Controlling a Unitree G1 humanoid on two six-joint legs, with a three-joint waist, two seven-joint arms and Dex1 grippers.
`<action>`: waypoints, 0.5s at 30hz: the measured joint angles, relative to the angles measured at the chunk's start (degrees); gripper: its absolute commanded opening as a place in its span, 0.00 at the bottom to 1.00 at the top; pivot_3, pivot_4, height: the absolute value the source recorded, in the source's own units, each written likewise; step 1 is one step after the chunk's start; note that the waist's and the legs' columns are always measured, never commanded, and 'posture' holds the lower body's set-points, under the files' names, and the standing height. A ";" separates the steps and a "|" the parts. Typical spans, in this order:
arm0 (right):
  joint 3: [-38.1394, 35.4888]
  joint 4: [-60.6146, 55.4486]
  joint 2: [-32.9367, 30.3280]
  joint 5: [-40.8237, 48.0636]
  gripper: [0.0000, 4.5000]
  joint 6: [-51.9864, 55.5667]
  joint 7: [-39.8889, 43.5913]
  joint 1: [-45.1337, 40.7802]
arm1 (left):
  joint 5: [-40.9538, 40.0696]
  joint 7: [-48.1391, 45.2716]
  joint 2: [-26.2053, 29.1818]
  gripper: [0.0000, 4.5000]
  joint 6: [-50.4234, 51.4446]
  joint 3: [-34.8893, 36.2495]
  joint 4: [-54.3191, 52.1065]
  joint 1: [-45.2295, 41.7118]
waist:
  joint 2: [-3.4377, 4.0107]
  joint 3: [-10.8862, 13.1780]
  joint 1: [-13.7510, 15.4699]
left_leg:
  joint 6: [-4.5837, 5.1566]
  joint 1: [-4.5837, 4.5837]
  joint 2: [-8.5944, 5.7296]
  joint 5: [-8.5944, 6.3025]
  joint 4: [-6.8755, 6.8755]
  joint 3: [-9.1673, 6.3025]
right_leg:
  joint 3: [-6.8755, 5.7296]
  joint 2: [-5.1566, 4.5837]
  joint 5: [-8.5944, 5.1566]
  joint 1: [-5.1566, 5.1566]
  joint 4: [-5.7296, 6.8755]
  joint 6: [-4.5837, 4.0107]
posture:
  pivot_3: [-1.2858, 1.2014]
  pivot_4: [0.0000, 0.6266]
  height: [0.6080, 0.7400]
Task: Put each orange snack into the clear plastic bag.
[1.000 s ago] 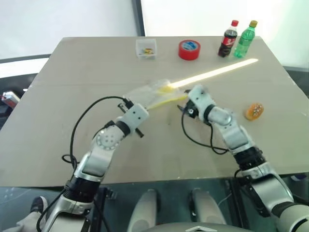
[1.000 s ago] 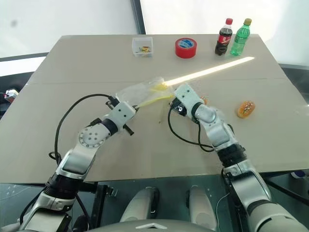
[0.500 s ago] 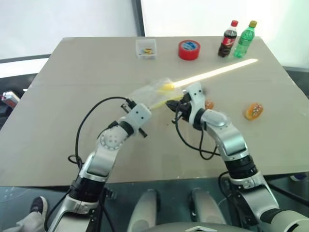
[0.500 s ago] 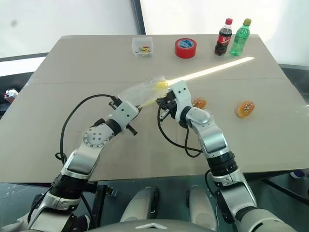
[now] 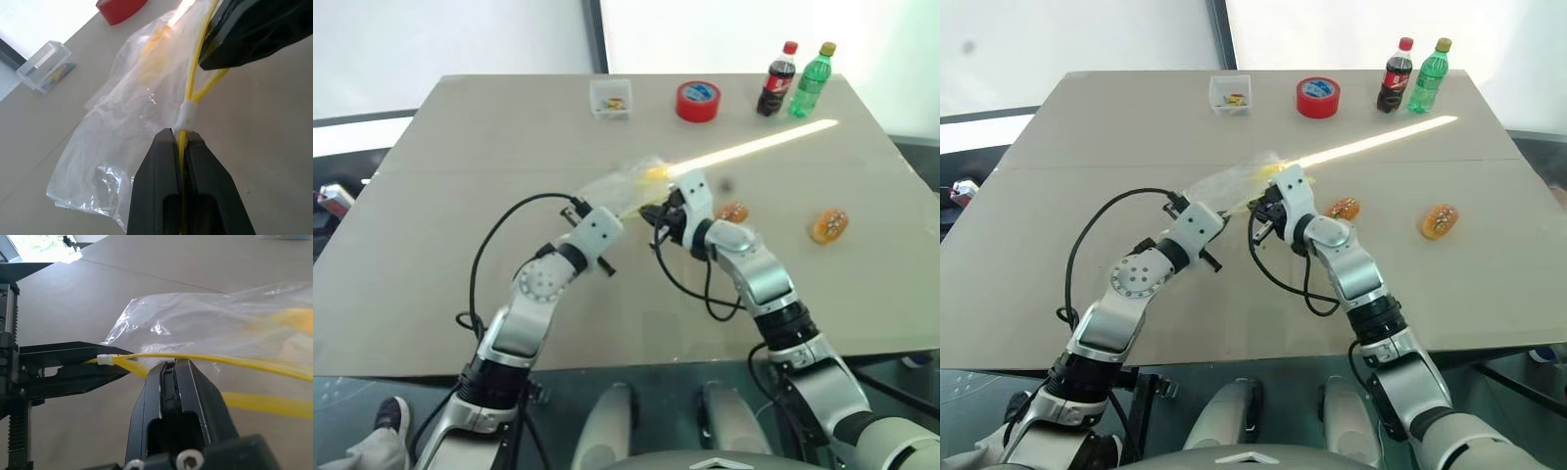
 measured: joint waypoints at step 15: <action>8.65 19.29 -7.70 -16.30 0.44 -21.87 -8.30 -6.74 | 2.38 -2.47 0.74 0.00 -3.56 -2.21 -1.02 0.29 | 0.00 0.00 -0.05 | 0.00 0.00 -0.02 0.00 -0.01 0.05 | 0.03 -0.01 0.00 -0.01 -0.04 0.00 | 0.52 0.24 1.00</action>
